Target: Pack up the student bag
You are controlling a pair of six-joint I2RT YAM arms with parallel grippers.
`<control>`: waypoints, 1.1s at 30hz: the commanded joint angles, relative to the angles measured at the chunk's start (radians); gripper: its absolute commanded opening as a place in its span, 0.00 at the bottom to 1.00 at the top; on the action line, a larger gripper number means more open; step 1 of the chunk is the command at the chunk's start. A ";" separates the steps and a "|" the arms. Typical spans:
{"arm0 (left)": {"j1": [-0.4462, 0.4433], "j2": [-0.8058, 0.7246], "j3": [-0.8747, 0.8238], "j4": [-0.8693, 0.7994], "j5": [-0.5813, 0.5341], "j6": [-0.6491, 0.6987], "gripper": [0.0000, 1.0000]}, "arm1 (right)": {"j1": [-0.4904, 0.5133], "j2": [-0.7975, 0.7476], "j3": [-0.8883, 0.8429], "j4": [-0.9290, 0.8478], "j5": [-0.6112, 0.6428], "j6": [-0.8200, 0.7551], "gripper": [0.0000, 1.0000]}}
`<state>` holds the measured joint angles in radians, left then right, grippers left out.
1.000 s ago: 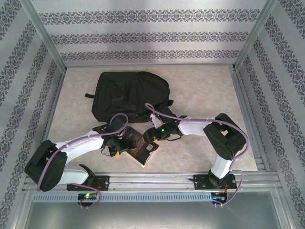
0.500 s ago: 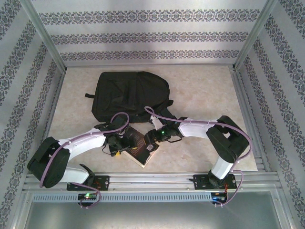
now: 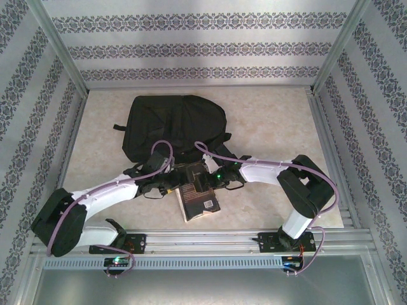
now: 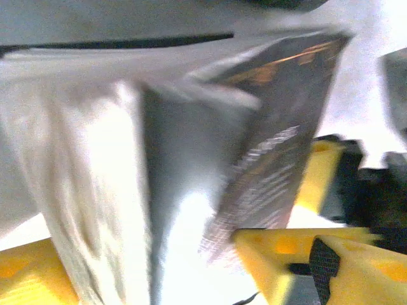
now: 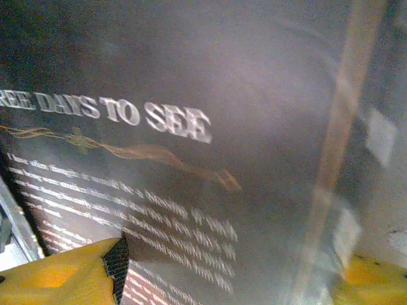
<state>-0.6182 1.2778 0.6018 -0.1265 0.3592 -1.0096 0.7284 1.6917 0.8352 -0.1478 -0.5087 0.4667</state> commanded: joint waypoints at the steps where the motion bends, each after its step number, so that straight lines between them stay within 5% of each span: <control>1: -0.011 0.008 0.004 0.247 0.011 -0.067 0.89 | -0.009 0.028 -0.006 -0.007 -0.016 0.018 0.66; 9: 0.007 0.183 -0.023 0.412 0.074 -0.111 0.88 | -0.106 0.002 -0.092 0.173 -0.181 0.127 0.57; 17: 0.021 0.167 -0.033 0.436 0.090 -0.092 0.88 | -0.149 -0.053 -0.180 0.360 -0.314 0.242 0.22; 20: 0.025 0.134 -0.020 0.394 0.098 -0.040 0.88 | -0.151 -0.078 -0.187 0.363 -0.302 0.254 0.00; 27: 0.056 -0.134 0.035 0.010 0.014 0.269 0.94 | -0.150 -0.295 -0.171 0.188 -0.145 0.181 0.00; 33: 0.067 -0.345 0.103 -0.147 0.073 0.477 0.97 | -0.087 -0.477 -0.072 0.070 -0.164 0.071 0.00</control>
<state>-0.5644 0.9810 0.6643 -0.1326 0.4038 -0.7010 0.6144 1.2808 0.6888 -0.0441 -0.6678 0.6197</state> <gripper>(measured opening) 0.963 0.121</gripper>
